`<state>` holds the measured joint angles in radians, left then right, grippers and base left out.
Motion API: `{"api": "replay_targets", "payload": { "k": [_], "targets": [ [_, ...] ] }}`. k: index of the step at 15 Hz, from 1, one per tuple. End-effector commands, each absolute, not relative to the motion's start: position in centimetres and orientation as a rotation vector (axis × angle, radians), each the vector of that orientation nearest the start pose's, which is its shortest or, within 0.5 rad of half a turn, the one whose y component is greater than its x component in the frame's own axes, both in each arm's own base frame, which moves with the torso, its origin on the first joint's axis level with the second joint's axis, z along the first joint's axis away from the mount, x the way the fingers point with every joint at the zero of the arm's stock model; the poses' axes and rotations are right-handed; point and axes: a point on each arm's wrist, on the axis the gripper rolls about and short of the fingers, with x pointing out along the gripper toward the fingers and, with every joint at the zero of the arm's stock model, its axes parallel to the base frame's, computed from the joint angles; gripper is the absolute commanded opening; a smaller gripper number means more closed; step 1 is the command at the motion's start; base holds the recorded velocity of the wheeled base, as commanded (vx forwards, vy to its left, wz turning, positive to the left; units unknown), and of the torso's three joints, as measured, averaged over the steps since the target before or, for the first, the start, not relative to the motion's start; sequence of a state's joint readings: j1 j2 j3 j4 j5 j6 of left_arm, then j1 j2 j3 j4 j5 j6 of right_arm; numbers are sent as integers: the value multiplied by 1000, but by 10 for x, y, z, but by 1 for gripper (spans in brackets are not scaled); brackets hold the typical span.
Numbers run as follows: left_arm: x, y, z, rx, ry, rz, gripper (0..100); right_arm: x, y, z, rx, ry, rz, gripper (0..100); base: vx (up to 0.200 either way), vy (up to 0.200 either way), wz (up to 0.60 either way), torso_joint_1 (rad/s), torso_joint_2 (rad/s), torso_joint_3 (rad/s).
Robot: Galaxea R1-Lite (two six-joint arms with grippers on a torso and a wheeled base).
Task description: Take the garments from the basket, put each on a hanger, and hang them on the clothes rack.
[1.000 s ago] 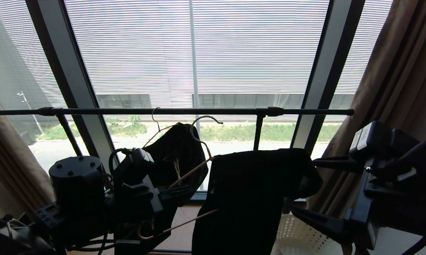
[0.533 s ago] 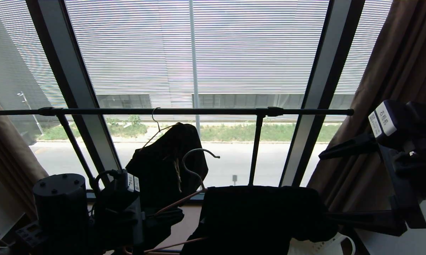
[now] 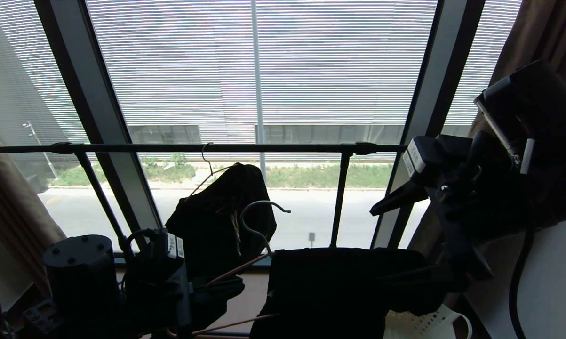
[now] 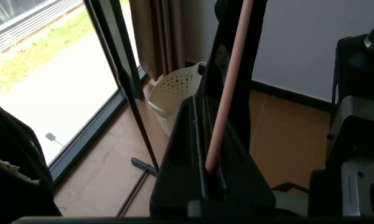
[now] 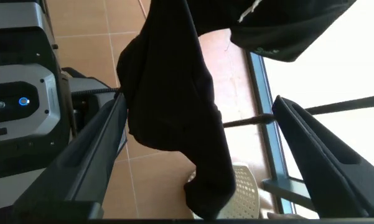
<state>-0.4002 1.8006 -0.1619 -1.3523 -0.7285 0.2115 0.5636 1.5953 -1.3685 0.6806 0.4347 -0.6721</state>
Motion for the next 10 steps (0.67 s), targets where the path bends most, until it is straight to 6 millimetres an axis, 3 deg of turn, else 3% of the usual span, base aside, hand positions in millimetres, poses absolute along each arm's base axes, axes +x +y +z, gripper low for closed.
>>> {"api": "replay_targets", "payload": {
  "k": [1,10],
  "targets": [
    [202,-102,83,137,183,-1149,0,225,161,240,-637,648,1243,100,0,0,0,0,0,0],
    [203,-102,83,137,182,-1147,0,249,198,207,-654,739,1306,100,0,0,0,0,0,0]
  ]
}}
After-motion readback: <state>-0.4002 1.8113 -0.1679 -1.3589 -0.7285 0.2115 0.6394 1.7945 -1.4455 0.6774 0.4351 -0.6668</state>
